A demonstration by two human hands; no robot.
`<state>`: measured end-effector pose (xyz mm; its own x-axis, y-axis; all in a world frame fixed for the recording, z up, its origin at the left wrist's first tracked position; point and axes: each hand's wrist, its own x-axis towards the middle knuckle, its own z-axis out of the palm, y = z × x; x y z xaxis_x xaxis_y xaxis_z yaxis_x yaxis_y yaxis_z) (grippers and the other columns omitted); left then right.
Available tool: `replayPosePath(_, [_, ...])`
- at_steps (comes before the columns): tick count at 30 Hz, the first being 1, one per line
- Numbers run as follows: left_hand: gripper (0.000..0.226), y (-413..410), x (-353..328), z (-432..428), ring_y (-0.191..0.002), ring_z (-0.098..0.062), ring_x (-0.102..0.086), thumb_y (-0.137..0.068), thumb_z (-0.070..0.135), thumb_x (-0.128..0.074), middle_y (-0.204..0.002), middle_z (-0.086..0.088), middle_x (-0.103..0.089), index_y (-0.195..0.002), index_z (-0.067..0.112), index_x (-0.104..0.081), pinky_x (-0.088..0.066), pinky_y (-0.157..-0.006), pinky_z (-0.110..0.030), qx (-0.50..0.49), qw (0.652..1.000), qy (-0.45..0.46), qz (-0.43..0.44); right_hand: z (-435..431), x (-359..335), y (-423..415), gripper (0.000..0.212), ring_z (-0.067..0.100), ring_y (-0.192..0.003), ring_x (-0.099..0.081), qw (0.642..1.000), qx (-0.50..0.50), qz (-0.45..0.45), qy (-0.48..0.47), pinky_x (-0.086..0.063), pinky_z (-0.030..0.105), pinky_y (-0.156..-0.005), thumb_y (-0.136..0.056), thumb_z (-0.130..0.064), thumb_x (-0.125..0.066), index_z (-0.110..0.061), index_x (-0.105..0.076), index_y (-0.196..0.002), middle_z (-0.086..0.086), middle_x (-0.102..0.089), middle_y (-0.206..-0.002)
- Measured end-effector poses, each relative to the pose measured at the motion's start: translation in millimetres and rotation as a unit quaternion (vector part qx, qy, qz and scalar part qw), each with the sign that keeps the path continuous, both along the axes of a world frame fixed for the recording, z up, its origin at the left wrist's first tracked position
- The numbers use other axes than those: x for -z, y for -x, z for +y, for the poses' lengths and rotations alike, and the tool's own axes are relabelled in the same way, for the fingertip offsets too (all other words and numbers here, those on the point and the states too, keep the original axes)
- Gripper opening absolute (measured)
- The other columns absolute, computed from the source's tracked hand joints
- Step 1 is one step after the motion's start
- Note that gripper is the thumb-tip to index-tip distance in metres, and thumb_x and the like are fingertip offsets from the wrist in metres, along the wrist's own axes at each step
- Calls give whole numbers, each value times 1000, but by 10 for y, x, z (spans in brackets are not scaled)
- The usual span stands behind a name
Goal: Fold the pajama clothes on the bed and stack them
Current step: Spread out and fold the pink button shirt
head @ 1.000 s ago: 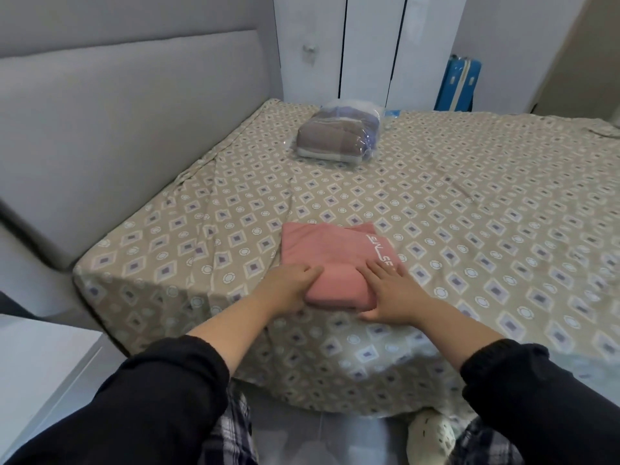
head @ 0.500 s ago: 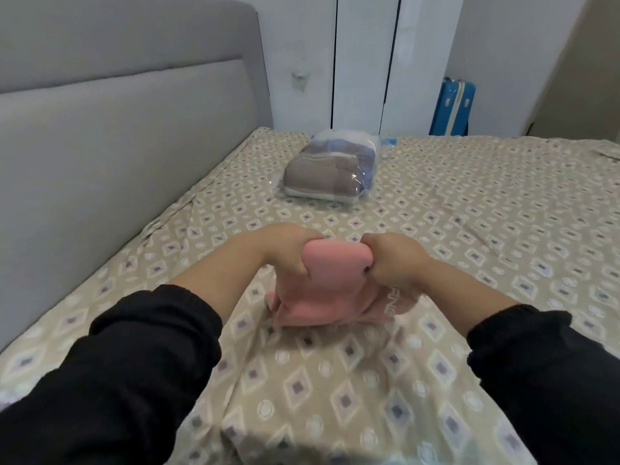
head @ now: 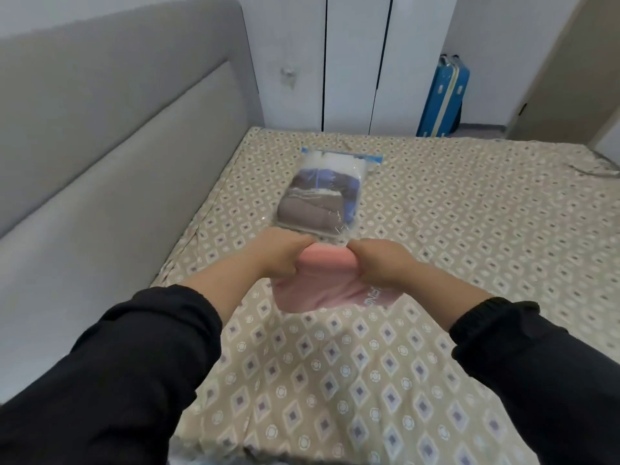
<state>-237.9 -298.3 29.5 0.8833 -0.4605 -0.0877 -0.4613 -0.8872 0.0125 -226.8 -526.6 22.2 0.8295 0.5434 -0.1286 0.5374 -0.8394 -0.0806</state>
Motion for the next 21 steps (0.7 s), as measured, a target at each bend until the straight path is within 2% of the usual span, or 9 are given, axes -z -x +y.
replayPosePath(4, [46, 138, -933, -118, -88, -25, -62, -69, 20, -58, -98, 3, -66, -113, 29, -53, -36, -61, -29, 10, 1000, -3, -10, -125, -891, 193, 28, 27, -91, -57, 1000, 15, -10, -13, -38, 32, -66, -79, -22, -62, -17, -49, -104, 3, -58, -100])
replayPosePath(8, [41, 204, -1471, -280, -87, -25, -63, -71, 21, -59, -98, 2, -67, -112, 29, -55, -32, -62, -28, 56, 998, -17, -36, -307, -1371, 434, 41, 21, -87, -55, 998, 58, 13, -27, -40, 32, -67, -73, -32, -69, -23, -50, -109, -3, -57, -100])
replayPosePath(11, [46, 286, -1608, -462, -90, -27, -64, -71, 23, -61, -101, 1, -67, -115, 30, -54, -43, -64, -32, 78, 996, -19, -23, -518, -1483, 636, 37, 24, -91, -57, 996, 82, 2, -20, -46, 36, -72, -75, -28, -65, -21, -52, -110, 0, -58, -103])
replayPosePath(14, [42, 360, -1630, -810, -89, -29, -63, -72, 25, -60, -100, 0, -67, -114, 28, -52, -51, -71, -39, 109, 994, -12, -23, -888, -1521, 848, 26, 24, -90, -56, 992, 117, -37, -4, -44, 35, -68, -76, -23, -60, -18, -53, -101, 0, -57, -99])
replayPosePath(16, [40, 424, -1654, -1155, -84, -28, -63, -71, 25, -61, -95, 1, -67, -110, 27, -52, -49, -66, -37, 137, 990, 0, -34, -1231, -1560, 1029, 22, 25, -87, -56, 989, 140, -54, -1, -42, 34, -65, -75, -21, -59, -18, -54, -96, 0, -57, -95])
replayPosePath(18, [39, 502, -1671, -1592, -79, -26, -62, -70, 25, -62, -90, 3, -66, -107, 28, -52, -40, -59, -31, 157, 987, 2, -38, -1659, -1583, 1215, 20, 25, -85, -56, 985, 161, -57, 5, -41, 34, -65, -74, -19, -58, -17, -52, -93, 0, -57, -94])
replayPosePath(21, [41, 625, -1686, -2344, -81, -24, -61, -68, 26, -64, -91, 5, -66, -108, 30, -53, -38, -63, -30, 179, 983, 19, -21, -2379, -1652, 1485, 20, 25, -86, -55, 979, 199, -52, 14, -44, 35, -67, -74, -20, -58, -18, -52, -92, 0, -56, -93])
